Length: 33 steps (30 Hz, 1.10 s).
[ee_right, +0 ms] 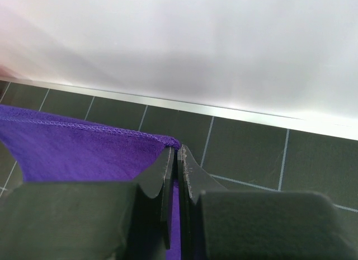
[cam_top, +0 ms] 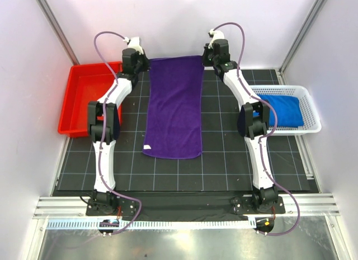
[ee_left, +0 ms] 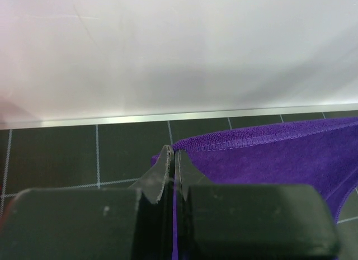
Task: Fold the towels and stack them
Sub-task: Fold the towel
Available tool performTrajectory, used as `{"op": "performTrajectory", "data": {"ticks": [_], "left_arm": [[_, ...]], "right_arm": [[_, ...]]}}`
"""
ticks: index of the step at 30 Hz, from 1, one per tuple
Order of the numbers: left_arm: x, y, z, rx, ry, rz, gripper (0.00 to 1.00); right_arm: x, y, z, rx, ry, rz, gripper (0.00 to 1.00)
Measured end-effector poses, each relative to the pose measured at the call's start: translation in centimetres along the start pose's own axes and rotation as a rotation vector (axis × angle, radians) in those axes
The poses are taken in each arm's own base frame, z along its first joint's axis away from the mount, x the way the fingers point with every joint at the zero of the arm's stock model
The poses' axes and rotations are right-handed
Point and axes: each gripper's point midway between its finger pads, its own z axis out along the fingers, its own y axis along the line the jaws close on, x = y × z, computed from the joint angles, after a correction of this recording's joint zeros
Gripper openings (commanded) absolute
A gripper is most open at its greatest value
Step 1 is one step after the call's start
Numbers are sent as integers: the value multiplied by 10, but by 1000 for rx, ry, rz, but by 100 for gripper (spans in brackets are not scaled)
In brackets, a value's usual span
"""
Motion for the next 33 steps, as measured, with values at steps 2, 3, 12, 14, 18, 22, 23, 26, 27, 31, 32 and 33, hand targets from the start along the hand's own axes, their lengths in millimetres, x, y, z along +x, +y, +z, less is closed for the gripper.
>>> {"op": "performTrajectory", "data": {"ticks": [2, 3, 12, 14, 18, 22, 23, 26, 27, 31, 32, 33], "left_arm": [[-2, 0, 0, -4, -5, 0, 0], [-3, 1, 0, -6, -7, 0, 0], [-18, 0, 1, -8, -47, 4, 0], [-20, 0, 2, -8, -60, 4, 0], [-21, 1, 7, -4, -85, 7, 0], [-16, 3, 16, -5, -90, 7, 0], [-16, 3, 18, -4, -95, 7, 0], [-13, 5, 22, -2, -106, 8, 0], [-13, 6, 24, -1, -111, 8, 0], [-14, 6, 27, 3, -127, 8, 0], [-15, 6, 27, 4, -132, 8, 0], [-17, 6, 28, 5, -138, 8, 0]], "right_arm": [[0, 1, 0, -2, 0, 3, 1], [0, 1, 0, -3, 0, 3, 1], [3, 0, 12, -8, -26, 1, 1], [6, -2, 16, -3, -30, 1, 1], [8, -5, 22, 7, -39, -5, 1], [-3, -6, 24, 15, -79, -15, 1], [-7, -6, 24, 16, -92, -18, 1], [-18, -6, 23, 18, -125, -30, 1], [-20, -6, 23, 19, -133, -33, 1], [-30, -5, 22, 18, -161, -42, 1], [-31, -5, 22, 18, -167, -43, 1], [-33, -5, 22, 17, -171, -43, 1]]}}
